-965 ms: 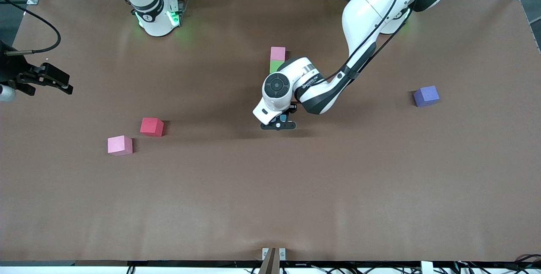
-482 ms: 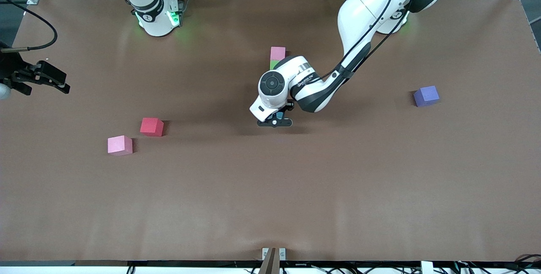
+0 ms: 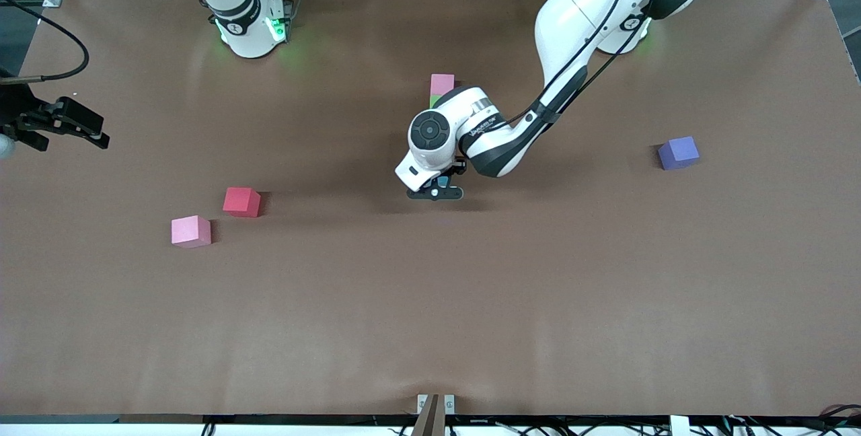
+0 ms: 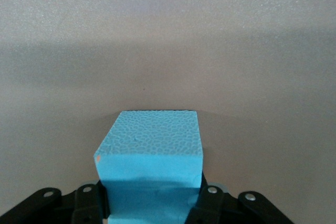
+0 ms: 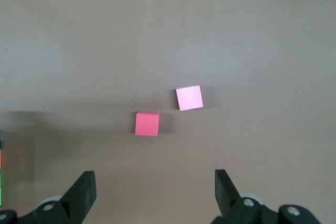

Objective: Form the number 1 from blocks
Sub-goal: 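Place the cyan cube below the orange cube with the left gripper and release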

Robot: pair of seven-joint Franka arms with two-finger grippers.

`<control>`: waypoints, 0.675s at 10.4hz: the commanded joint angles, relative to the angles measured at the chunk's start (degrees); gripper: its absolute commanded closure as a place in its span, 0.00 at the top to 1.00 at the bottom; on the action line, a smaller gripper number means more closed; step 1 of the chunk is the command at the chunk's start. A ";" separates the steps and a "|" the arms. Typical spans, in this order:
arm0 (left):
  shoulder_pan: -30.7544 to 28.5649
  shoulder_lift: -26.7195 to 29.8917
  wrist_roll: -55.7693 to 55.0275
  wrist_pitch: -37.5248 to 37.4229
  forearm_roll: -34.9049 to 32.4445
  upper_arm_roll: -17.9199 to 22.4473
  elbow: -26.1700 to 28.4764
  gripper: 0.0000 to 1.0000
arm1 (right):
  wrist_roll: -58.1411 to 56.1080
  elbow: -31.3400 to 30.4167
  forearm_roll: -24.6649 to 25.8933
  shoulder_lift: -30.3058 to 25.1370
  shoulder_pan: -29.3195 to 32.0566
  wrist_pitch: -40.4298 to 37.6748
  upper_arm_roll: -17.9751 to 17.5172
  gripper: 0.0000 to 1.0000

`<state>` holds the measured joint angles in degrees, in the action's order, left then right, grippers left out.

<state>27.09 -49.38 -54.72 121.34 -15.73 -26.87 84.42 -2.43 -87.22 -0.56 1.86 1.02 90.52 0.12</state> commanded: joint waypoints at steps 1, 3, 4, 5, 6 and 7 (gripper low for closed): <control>1.12 -0.90 1.02 -1.02 1.14 0.85 -1.01 0.00 | -0.73 2.32 -0.23 1.05 0.04 -1.40 0.32 1.00; 0.77 -0.72 1.28 -1.02 0.88 0.85 -0.93 0.90 | -0.73 2.76 -0.23 0.96 0.04 -1.40 0.15 1.00; 0.60 -0.46 1.02 -1.02 0.96 0.85 -0.75 1.00 | -0.73 2.76 -0.23 0.96 0.04 -1.40 0.14 1.00; 0.42 -0.02 0.93 -1.02 0.96 0.85 -0.66 1.00 | -0.73 2.76 -0.23 0.96 0.13 -1.40 0.14 1.00; 0.24 0.59 0.93 -1.97 0.96 0.85 -0.75 1.00 | -0.73 2.76 -0.23 0.96 0.13 -1.40 0.14 1.00; -0.11 1.47 0.93 -3.55 0.96 0.85 -1.01 1.00 | -0.82 2.76 -0.23 0.96 0.13 -1.40 0.14 1.00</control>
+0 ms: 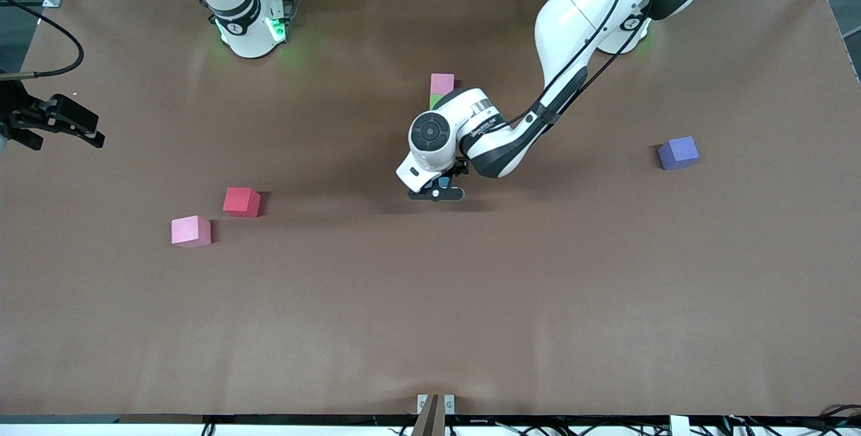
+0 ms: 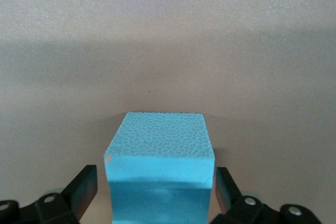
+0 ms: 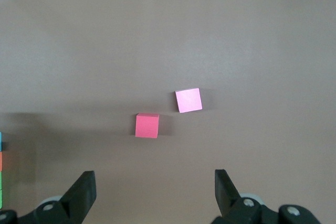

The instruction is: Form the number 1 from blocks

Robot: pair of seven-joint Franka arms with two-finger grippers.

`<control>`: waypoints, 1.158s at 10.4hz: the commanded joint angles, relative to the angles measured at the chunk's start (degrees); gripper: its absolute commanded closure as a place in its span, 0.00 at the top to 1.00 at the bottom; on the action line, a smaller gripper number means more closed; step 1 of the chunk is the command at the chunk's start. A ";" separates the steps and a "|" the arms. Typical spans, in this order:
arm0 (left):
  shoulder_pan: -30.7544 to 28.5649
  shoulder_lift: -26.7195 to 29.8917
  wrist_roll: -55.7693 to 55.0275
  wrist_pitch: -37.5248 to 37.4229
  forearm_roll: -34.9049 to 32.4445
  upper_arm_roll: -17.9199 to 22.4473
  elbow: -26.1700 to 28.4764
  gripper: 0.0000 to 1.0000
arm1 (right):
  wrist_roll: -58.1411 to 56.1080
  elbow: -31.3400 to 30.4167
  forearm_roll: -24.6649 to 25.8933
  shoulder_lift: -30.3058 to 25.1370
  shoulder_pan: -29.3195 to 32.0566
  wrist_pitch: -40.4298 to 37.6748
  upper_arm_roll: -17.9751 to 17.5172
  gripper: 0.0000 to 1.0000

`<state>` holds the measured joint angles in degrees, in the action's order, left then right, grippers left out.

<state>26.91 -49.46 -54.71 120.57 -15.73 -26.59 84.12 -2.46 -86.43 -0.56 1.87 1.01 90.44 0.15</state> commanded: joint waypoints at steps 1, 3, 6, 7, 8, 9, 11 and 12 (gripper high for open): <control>-1.15 3.38 0.93 -4.10 0.96 0.58 -0.71 1.00 | -0.79 1.96 -0.23 0.94 0.22 -1.31 0.11 1.00; -4.92 7.60 0.93 -6.56 0.96 0.49 -0.89 1.00 | -0.79 1.96 -0.32 1.03 0.30 -1.31 0.02 1.00; -11.77 16.21 1.19 -10.25 0.88 0.49 -0.98 1.00 | -0.79 1.88 -0.40 0.94 0.39 -1.31 0.02 1.00; -13.88 18.32 1.19 -10.96 0.87 0.49 -0.98 1.00 | -0.79 1.96 -0.40 0.94 0.48 -1.31 0.02 1.00; -15.30 20.08 1.36 -11.58 0.79 0.49 -1.06 1.00 | -0.79 1.96 -0.40 0.94 0.57 -1.31 0.02 1.00; -16.18 21.67 1.54 -12.89 0.70 0.58 -1.06 1.00 | -0.79 1.96 -0.40 0.94 0.57 -1.31 -0.06 1.00; -18.72 25.01 2.85 -15.70 0.61 0.58 -1.06 1.00 | -0.79 1.96 -0.40 0.94 0.65 -1.31 -0.06 1.00; -19.87 26.50 5.73 -17.98 0.70 0.49 -1.06 1.00 | -0.71 1.96 -0.32 0.94 0.31 -1.31 -0.06 1.00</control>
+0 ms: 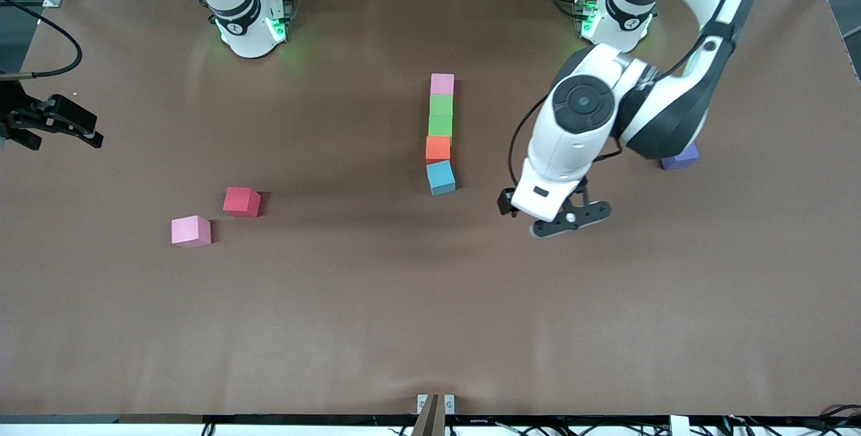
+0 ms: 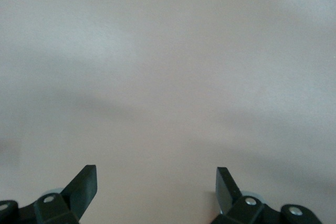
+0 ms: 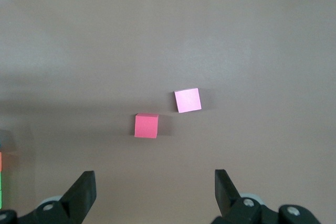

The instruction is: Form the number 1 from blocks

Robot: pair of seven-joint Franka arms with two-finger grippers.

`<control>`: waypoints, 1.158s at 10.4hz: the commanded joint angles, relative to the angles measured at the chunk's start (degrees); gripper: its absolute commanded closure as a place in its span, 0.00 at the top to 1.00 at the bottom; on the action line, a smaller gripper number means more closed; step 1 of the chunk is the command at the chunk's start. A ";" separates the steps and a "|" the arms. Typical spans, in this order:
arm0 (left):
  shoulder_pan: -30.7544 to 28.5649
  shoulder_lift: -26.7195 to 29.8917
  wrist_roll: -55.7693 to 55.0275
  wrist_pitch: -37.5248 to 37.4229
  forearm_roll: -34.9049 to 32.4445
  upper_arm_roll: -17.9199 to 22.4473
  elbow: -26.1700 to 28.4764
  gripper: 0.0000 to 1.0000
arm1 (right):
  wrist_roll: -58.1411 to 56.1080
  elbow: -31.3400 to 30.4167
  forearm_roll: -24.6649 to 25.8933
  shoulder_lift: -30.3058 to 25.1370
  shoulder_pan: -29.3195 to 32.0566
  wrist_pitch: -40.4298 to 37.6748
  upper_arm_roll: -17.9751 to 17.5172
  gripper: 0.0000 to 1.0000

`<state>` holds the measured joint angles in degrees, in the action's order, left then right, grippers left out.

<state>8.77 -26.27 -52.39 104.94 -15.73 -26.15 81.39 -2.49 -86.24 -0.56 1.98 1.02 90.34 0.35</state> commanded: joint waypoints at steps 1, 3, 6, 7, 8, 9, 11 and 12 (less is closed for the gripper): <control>-3.13 4.21 5.87 -4.46 1.22 -0.04 1.84 1.00 | -0.68 1.77 -0.32 0.92 0.22 -1.22 -0.26 1.00; -2.53 6.66 7.64 -7.19 1.66 1.18 4.03 1.00 | -0.68 1.77 -0.32 0.92 0.21 -1.22 -0.26 1.00; 1.96 15.69 18.94 -7.47 10.43 13.03 12.36 1.00 | -0.68 1.77 -0.23 0.92 0.21 -1.22 -0.26 1.00; 1.00 17.90 21.51 -7.47 11.76 13.67 14.48 1.00 | -0.68 1.77 -0.23 0.92 0.21 -1.22 -0.26 1.00; -0.31 19.32 23.36 -7.82 13.51 14.63 15.81 1.00 | -0.68 1.77 -0.23 0.92 0.21 -1.22 -0.26 1.00; -0.50 20.98 25.30 -9.30 15.97 16.55 16.78 1.00 | -0.68 1.77 -0.23 0.92 0.21 -1.22 -0.26 1.00; -2.51 24.50 26.54 -10.54 16.61 17.80 17.05 1.00 | -0.68 1.77 -0.23 0.92 0.21 -1.22 -0.26 1.00; -3.31 25.65 27.59 -10.55 16.69 17.80 16.18 1.00 | -0.68 1.77 -0.23 0.92 0.21 -1.22 -0.26 1.00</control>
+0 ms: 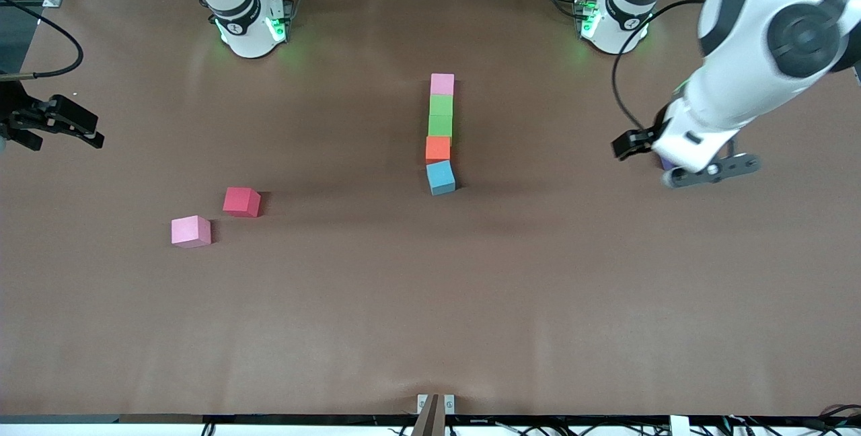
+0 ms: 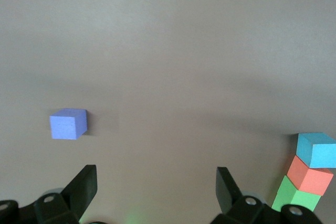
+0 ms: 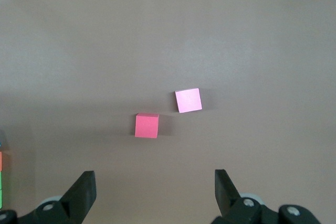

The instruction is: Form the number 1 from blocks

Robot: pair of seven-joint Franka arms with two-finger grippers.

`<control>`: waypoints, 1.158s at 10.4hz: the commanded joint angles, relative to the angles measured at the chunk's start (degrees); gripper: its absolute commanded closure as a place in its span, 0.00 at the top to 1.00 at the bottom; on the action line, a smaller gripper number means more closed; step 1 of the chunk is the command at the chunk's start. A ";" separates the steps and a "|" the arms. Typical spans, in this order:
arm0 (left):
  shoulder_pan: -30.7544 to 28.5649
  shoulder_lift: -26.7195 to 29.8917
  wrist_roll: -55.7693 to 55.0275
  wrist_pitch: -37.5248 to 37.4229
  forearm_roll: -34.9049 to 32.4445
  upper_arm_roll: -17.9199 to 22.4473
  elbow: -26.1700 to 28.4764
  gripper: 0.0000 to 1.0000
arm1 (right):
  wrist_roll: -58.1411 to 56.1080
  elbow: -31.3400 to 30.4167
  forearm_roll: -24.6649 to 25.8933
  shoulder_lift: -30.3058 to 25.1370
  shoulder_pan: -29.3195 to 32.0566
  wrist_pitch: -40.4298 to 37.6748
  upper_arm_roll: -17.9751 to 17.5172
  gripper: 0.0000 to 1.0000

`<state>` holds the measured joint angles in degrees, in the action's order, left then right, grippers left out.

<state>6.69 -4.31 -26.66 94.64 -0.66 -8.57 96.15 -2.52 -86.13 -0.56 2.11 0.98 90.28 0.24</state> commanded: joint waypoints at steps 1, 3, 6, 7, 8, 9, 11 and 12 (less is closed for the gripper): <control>-2.46 4.48 3.71 -0.24 1.37 0.31 -0.42 1.00 | -0.64 1.67 -0.23 0.79 0.25 -1.16 -0.16 1.00; -2.83 4.92 5.83 -0.15 -1.95 0.75 -4.20 1.00 | -0.64 1.67 -0.23 0.79 0.25 -1.16 -0.16 1.00; -3.27 6.41 12.90 -4.51 -2.24 0.75 -7.73 1.00 | -0.64 1.67 -0.23 0.71 0.25 -1.16 -0.16 1.00; -3.35 6.33 18.09 -8.72 -2.50 0.75 -10.43 1.00 | -0.64 1.67 -0.23 0.71 0.25 -1.16 -0.16 1.00; -3.61 6.33 21.27 -10.68 -2.15 0.66 -11.50 1.00 | -0.64 1.67 -0.23 0.71 0.17 -1.16 -0.16 1.00; -3.53 6.42 21.30 -12.53 -2.06 0.49 -11.69 1.00 | -0.64 1.67 -0.23 0.71 0.17 -1.16 -0.16 1.00; -3.62 6.42 21.30 -12.90 -2.06 0.48 -12.66 1.00 | -0.64 1.67 -0.23 0.71 0.25 -1.16 -0.16 1.00; -3.62 6.33 21.30 -12.90 -1.89 0.48 -12.66 1.00 | -0.64 1.67 -0.23 0.71 0.17 -1.16 -0.16 1.00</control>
<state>3.34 2.13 -6.72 83.16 -1.69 -7.83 84.58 -2.54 -86.10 -0.56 2.12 0.98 90.27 0.23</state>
